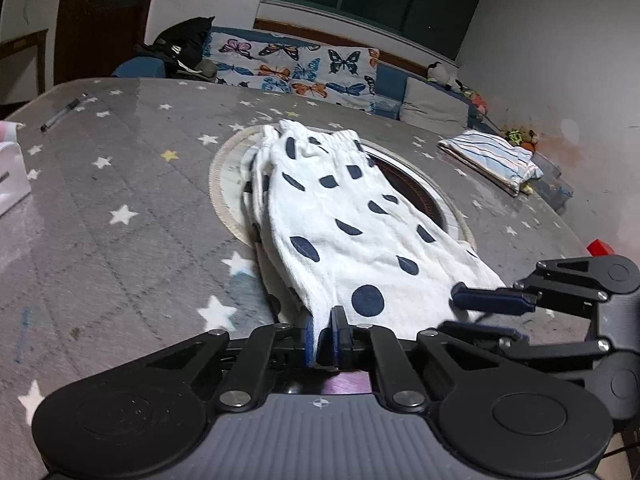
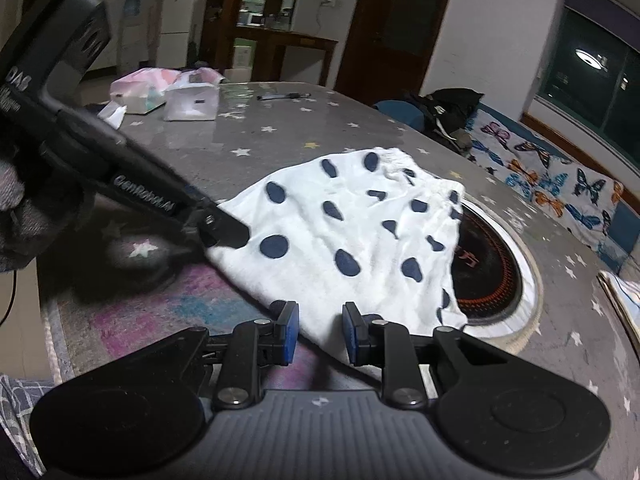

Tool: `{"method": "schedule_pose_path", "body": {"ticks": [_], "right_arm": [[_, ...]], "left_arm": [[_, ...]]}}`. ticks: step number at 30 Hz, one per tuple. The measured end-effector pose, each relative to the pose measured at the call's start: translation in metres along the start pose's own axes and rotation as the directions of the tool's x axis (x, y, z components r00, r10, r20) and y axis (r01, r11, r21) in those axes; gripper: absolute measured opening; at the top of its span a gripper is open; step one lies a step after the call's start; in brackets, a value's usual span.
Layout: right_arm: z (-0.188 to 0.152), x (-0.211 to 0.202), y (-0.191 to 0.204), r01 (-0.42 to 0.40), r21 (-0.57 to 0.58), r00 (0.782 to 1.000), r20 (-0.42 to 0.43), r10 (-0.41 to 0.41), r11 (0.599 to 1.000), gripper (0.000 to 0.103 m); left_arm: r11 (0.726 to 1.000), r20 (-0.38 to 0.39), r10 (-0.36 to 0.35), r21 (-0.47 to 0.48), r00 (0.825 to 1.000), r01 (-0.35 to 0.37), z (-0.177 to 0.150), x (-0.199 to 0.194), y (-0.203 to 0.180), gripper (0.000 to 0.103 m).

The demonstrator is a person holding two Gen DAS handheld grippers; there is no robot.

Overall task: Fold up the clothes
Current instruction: 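Grasp the trousers' edge with the right tool beside the left tool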

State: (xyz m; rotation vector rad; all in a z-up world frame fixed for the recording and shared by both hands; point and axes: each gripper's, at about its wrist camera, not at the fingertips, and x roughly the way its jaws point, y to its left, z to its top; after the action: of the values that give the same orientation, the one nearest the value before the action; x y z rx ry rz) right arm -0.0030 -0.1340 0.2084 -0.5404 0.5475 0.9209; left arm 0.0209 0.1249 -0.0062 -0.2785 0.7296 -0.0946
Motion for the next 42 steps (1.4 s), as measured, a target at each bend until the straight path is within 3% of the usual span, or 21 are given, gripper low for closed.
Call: {"method": "schedule_pose_path", "body": {"ticks": [9,14,19,21,24,28,30,32,36,38,42], "right_arm": [[0.005,-0.010,-0.026,-0.003,0.110,1.000,0.021,0.001,0.994,0.024],[0.010,-0.013,-0.037,-0.012,0.153,0.999,0.041,0.006,0.988,0.024],[0.013,-0.016,-0.046,-0.032,0.179,0.999,0.049,0.024,0.983,0.024],[0.014,-0.017,-0.050,-0.037,0.187,0.998,0.049,0.029,0.982,0.024],[0.016,-0.018,-0.053,-0.037,0.196,0.998,0.050,0.028,0.980,0.025],[0.021,-0.018,-0.051,-0.038,0.186,0.998,0.049,0.030,0.982,0.032],[0.026,-0.015,-0.048,-0.041,0.174,0.998,0.051,0.033,0.984,0.035],[0.032,-0.011,-0.043,-0.045,0.165,0.998,0.053,0.037,0.985,0.042],[0.044,0.000,-0.034,-0.052,0.137,0.998,0.049,0.046,0.989,0.047],[0.051,0.009,-0.027,-0.046,0.117,0.998,0.042,0.042,0.992,0.051],[0.063,0.029,-0.012,-0.032,0.066,0.999,0.017,0.031,0.997,0.053]], "left_arm": [[0.993,-0.050,-0.115,0.007,0.992,0.115,-0.005,0.008,-0.026,0.007],[0.982,-0.073,-0.163,0.085,0.984,0.169,-0.011,0.016,-0.054,0.007],[0.956,-0.109,-0.251,0.130,0.962,0.264,-0.016,0.021,-0.079,0.008],[0.941,-0.130,-0.286,0.152,0.949,0.304,-0.018,0.022,-0.088,0.010],[0.924,-0.150,-0.311,0.183,0.939,0.335,-0.021,0.019,-0.093,0.024],[0.930,-0.125,-0.287,0.201,0.950,0.308,-0.018,0.003,-0.076,0.053],[0.934,-0.110,-0.274,0.208,0.956,0.291,-0.016,-0.006,-0.067,0.055],[0.937,-0.095,-0.260,0.216,0.961,0.275,-0.014,-0.014,-0.058,0.070],[0.965,-0.036,-0.184,0.183,0.982,0.188,-0.010,-0.029,-0.027,0.080],[0.980,-0.001,-0.138,0.147,0.990,0.137,-0.006,-0.036,-0.009,0.090],[0.997,0.054,-0.057,0.058,0.997,0.054,0.007,-0.040,0.024,0.094]]}}
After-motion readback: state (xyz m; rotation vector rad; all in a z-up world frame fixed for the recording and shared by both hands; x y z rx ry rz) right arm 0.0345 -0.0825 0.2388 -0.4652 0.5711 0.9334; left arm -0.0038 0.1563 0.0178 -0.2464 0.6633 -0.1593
